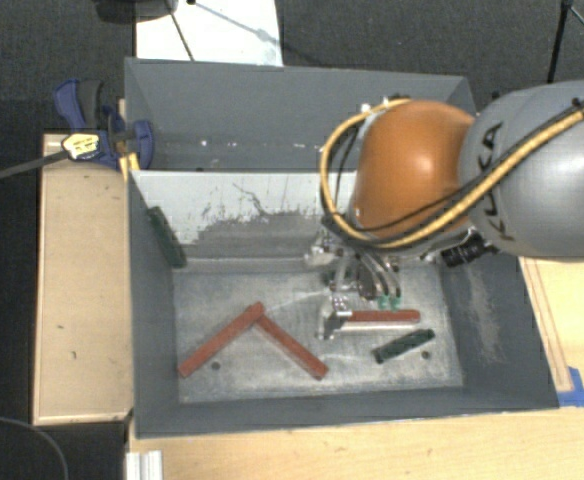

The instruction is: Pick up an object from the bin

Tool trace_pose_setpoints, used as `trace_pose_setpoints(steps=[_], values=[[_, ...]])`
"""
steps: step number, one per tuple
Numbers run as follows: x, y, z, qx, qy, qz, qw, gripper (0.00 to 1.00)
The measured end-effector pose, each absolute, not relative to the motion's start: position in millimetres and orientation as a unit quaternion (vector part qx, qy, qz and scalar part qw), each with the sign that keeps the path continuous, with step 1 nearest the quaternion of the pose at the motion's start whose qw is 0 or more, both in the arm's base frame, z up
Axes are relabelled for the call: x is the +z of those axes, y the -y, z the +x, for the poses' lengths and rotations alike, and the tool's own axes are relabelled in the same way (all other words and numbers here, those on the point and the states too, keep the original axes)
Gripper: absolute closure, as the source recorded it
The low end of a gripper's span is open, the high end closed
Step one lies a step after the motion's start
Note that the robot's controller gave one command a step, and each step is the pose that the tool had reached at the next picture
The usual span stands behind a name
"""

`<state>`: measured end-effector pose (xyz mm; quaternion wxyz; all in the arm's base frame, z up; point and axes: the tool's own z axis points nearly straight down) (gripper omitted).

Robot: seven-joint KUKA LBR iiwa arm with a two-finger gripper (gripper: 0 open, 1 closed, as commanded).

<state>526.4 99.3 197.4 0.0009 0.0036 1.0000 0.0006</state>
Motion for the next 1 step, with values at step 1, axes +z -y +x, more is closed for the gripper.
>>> trace_pose_setpoints(steps=[1], values=[[197.4,-99.3,526.4,0.001,-1.000,0.004,0.001,0.00]])
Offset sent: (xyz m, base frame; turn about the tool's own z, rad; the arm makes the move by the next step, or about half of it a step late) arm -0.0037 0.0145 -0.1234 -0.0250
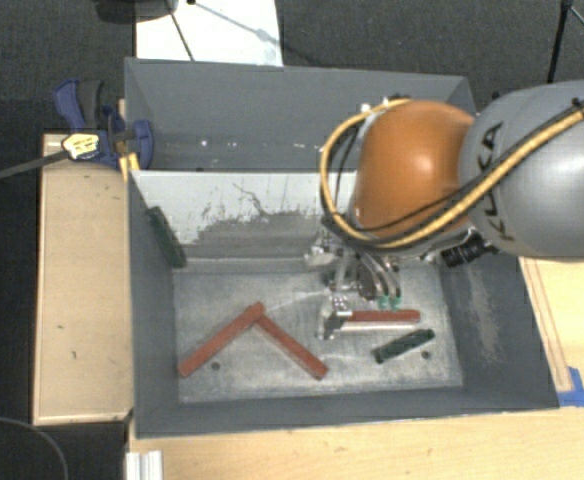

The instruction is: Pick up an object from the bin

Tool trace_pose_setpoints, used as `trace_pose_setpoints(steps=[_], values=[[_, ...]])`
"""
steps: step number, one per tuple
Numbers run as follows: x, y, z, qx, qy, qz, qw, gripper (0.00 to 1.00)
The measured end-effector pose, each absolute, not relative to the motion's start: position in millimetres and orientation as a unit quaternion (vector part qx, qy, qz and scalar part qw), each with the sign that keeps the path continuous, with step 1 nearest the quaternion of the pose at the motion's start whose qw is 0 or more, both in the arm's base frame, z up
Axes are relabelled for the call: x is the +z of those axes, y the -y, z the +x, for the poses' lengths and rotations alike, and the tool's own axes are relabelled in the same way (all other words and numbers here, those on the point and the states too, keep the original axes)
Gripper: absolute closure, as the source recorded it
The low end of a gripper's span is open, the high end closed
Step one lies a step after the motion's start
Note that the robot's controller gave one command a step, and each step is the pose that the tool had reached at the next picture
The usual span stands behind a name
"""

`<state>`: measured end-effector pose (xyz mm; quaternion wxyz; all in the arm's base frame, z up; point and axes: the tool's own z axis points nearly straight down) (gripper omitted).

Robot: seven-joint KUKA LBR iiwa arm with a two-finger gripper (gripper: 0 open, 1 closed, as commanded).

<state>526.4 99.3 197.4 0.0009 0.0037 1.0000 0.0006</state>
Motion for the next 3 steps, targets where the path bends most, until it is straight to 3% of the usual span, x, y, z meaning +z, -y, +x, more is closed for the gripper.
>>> trace_pose_setpoints(steps=[1,2,3], values=[[159,-104,527.7,0.001,-1.000,-0.001,0.006,0.00],[94,-131,521.1,0.001,-1.000,0.010,0.000,1.00],[94,-131,521.1,0.001,-1.000,0.010,0.000,1.00]])
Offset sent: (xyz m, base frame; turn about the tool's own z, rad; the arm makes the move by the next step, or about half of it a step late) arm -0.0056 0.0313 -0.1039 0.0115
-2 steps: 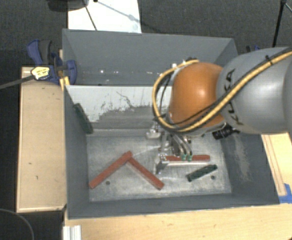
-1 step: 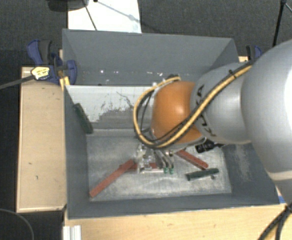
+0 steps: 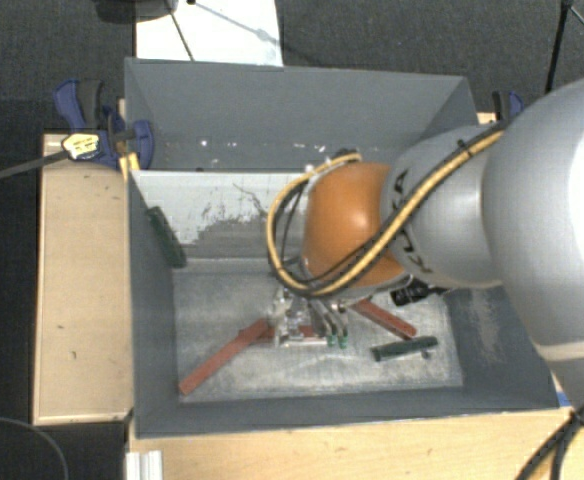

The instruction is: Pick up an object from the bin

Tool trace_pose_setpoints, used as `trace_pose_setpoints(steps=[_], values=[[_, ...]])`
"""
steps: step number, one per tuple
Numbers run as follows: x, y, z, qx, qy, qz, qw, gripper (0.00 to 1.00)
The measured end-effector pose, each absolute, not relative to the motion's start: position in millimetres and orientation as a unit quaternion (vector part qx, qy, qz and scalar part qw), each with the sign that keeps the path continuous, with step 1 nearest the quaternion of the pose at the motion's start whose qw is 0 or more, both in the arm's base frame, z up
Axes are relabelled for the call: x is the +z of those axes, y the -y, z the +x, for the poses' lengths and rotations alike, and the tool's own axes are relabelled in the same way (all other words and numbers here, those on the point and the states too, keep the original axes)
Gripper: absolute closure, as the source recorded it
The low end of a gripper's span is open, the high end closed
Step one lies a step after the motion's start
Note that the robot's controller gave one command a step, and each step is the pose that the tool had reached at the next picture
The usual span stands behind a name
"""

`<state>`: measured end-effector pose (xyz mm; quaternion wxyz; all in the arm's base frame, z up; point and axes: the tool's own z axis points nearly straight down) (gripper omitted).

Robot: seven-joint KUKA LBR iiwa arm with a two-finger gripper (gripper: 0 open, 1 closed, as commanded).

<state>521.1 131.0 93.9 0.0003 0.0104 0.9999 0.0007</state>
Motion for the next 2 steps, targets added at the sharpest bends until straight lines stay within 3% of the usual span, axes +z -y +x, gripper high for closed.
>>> trace_pose_setpoints(steps=[1,2], values=[[119,-120,517.0,0.000,-1.000,0.004,-0.001,1.00],[237,-121,520.9,0.000,-1.000,0.015,0.001,1.00]])
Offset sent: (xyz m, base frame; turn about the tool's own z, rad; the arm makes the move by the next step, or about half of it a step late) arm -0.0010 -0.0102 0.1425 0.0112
